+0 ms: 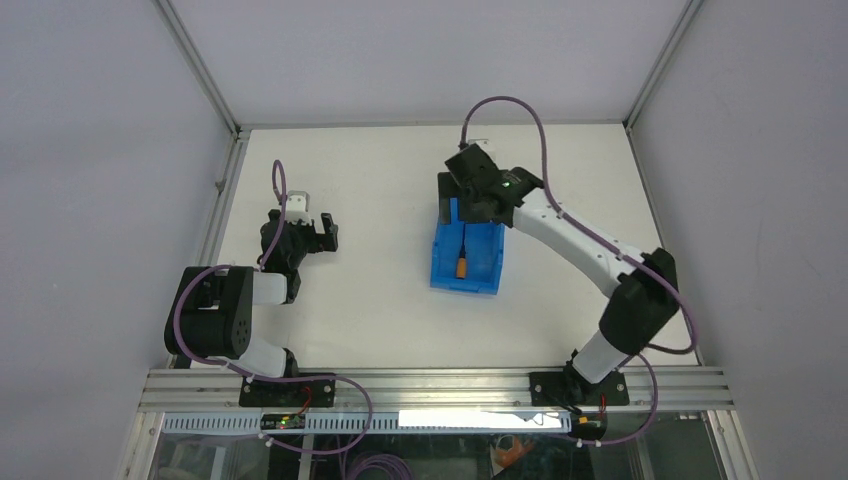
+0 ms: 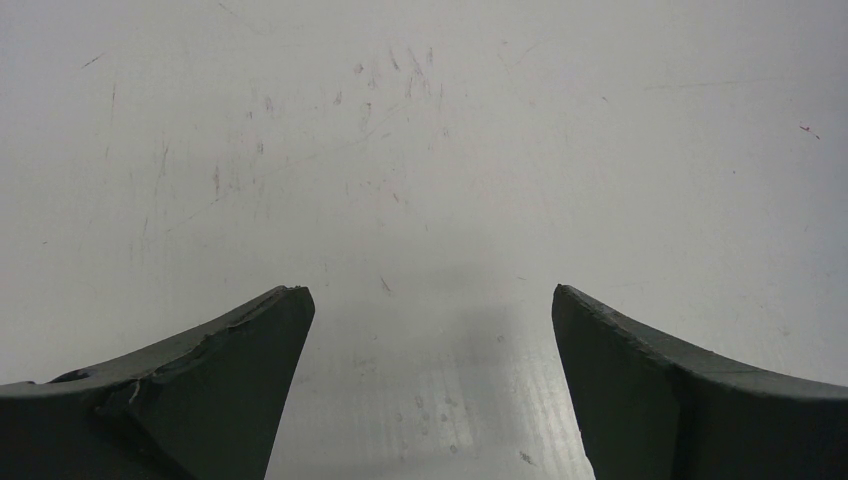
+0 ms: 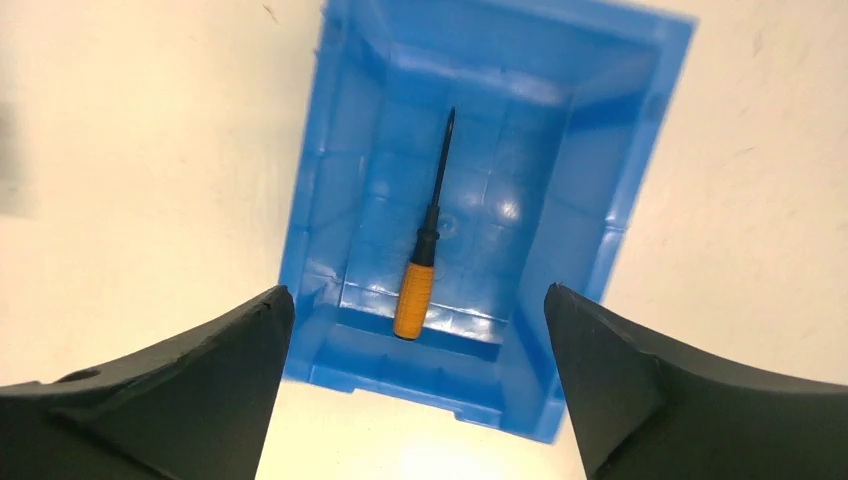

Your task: Put the screwdriver in the bin

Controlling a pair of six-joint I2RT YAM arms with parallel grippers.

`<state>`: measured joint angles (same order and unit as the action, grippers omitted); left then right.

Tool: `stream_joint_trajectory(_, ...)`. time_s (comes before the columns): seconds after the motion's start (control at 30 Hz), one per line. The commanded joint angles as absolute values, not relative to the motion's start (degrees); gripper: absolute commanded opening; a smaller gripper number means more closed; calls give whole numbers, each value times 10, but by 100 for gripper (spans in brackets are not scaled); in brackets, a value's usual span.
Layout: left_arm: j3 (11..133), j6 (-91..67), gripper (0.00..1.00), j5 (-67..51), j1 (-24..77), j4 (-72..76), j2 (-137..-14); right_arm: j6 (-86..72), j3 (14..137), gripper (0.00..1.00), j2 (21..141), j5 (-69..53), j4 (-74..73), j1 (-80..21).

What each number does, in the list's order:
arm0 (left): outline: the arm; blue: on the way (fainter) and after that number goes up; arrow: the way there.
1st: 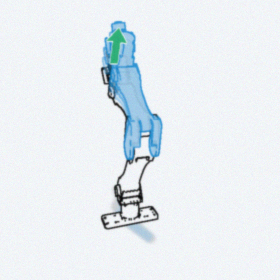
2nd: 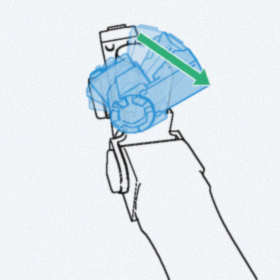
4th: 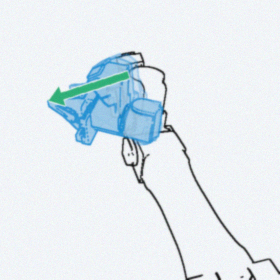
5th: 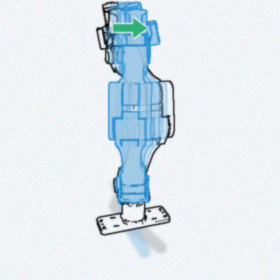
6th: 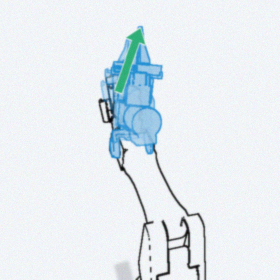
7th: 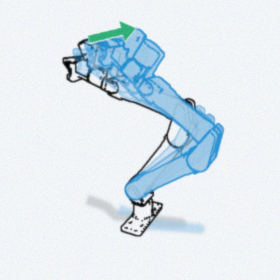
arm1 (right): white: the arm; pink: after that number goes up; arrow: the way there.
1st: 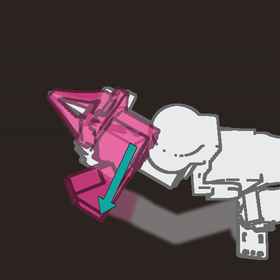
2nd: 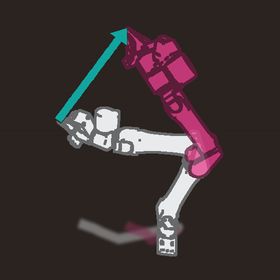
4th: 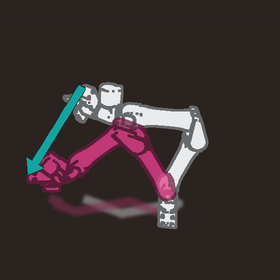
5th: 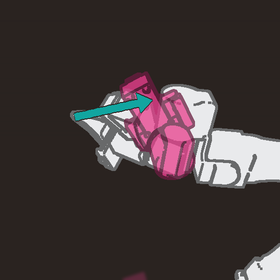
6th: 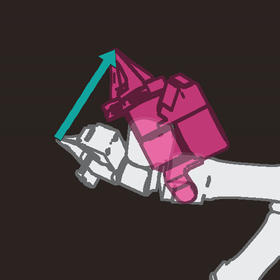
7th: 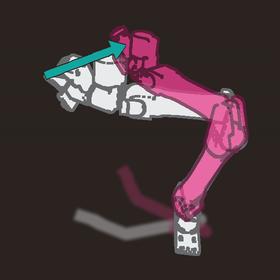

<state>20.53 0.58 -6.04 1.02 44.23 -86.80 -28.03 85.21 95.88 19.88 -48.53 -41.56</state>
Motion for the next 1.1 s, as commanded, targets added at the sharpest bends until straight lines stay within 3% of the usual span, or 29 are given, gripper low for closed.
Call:
stream_joint_trajectory(0.0, 214, 1, 99, -67, 5, 479, -866, -192, 847, 99, 854, 212, -450, -417)
stream_joint_trajectory(0.23, 214, 1, 99, -67, 5, 479, -866, -102, 683, 99, 693, 213, -332, -368)
stream_joint_trajectory(0.6, 214, 1, 99, -67, 5, 479, -866, -117, 327, 99, 490, 257, -90, -259)
stream_joint_trajectory(0.8, 214, 1, 99, -67, 5, 479, -866, -143, 251, 99, 463, 314, -50, -258)
stream_joint_trajectory(1.07, 214, 1, 99, -67, 5, 479, -866, -151, 245, 99, 462, 332, -52, -258)
